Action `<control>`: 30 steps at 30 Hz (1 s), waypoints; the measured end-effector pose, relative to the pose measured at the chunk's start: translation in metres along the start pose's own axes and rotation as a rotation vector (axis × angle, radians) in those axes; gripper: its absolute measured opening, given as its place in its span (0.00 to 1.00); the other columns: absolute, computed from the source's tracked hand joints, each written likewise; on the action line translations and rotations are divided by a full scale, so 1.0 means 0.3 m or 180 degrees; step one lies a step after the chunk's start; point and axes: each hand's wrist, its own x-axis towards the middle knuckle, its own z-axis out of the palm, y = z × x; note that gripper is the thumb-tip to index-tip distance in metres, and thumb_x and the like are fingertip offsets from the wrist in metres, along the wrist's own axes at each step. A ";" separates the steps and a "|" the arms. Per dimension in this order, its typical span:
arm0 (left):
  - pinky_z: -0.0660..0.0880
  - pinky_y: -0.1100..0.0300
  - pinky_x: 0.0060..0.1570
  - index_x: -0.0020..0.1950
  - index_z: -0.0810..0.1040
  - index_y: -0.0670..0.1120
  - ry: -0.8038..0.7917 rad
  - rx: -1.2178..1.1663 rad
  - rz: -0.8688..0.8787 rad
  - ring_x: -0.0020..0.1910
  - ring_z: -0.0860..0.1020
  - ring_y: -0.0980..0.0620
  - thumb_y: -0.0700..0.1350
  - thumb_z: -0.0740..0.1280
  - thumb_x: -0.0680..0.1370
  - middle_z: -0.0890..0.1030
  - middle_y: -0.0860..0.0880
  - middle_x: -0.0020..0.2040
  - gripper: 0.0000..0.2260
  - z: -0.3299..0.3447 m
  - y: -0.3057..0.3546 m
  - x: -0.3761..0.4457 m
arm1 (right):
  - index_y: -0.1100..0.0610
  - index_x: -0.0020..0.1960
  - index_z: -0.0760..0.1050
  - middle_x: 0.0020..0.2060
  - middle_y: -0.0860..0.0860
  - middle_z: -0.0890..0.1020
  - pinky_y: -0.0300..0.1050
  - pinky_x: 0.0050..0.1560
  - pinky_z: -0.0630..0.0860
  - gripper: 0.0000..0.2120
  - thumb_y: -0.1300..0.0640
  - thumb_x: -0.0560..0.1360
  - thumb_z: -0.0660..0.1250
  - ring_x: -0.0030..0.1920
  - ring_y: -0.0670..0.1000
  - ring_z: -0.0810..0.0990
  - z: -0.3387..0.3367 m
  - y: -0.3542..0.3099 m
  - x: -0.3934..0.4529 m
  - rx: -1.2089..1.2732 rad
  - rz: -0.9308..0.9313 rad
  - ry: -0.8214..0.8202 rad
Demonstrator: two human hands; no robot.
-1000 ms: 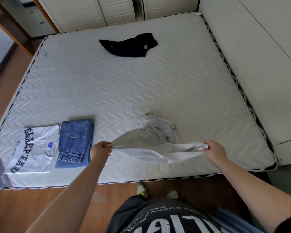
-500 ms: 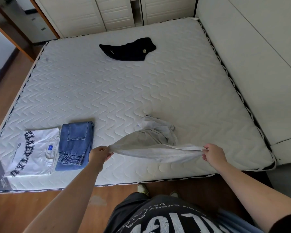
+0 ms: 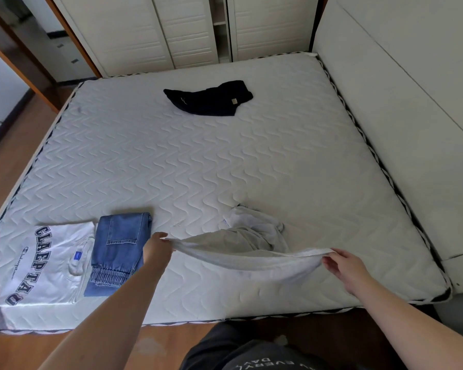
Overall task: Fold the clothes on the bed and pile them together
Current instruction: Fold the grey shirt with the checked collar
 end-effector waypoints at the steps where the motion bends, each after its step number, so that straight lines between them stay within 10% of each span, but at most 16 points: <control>1: 0.76 0.56 0.39 0.57 0.80 0.42 0.0009 0.0174 0.0127 0.43 0.81 0.43 0.34 0.63 0.75 0.84 0.43 0.42 0.13 -0.008 0.037 0.034 | 0.67 0.60 0.72 0.41 0.61 0.80 0.35 0.33 0.80 0.10 0.68 0.80 0.60 0.39 0.53 0.81 0.032 -0.032 0.009 0.0041 -0.0037 -0.0030; 8: 0.78 0.59 0.27 0.51 0.75 0.39 -0.0396 -0.0858 0.0422 0.28 0.81 0.46 0.32 0.59 0.79 0.80 0.36 0.40 0.07 -0.087 0.489 0.323 | 0.71 0.61 0.74 0.38 0.59 0.80 0.33 0.35 0.80 0.13 0.72 0.77 0.62 0.27 0.43 0.82 0.353 -0.521 0.115 -0.0056 -0.0990 -0.0109; 13: 0.80 0.51 0.52 0.48 0.79 0.40 -0.0256 -0.0892 0.0971 0.48 0.82 0.39 0.30 0.65 0.77 0.82 0.38 0.48 0.07 -0.283 0.930 0.527 | 0.68 0.57 0.77 0.25 0.50 0.82 0.33 0.35 0.80 0.11 0.72 0.76 0.62 0.27 0.43 0.82 0.513 -1.065 0.103 -0.0115 -0.1857 0.0001; 17: 0.80 0.49 0.54 0.50 0.79 0.40 -0.0033 -0.1059 0.1305 0.41 0.84 0.44 0.38 0.63 0.81 0.83 0.40 0.43 0.06 -0.494 1.246 0.587 | 0.64 0.53 0.80 0.38 0.58 0.83 0.43 0.51 0.81 0.10 0.70 0.75 0.64 0.36 0.48 0.83 0.541 -1.418 0.035 -0.0152 -0.2533 0.0132; 30: 0.77 0.63 0.22 0.48 0.75 0.38 0.0458 -0.0816 0.1350 0.28 0.82 0.51 0.44 0.68 0.79 0.83 0.40 0.39 0.09 -0.752 1.504 0.474 | 0.63 0.54 0.78 0.41 0.57 0.80 0.37 0.48 0.81 0.10 0.70 0.77 0.60 0.34 0.43 0.84 0.490 -1.808 -0.107 -0.0316 -0.3288 -0.0304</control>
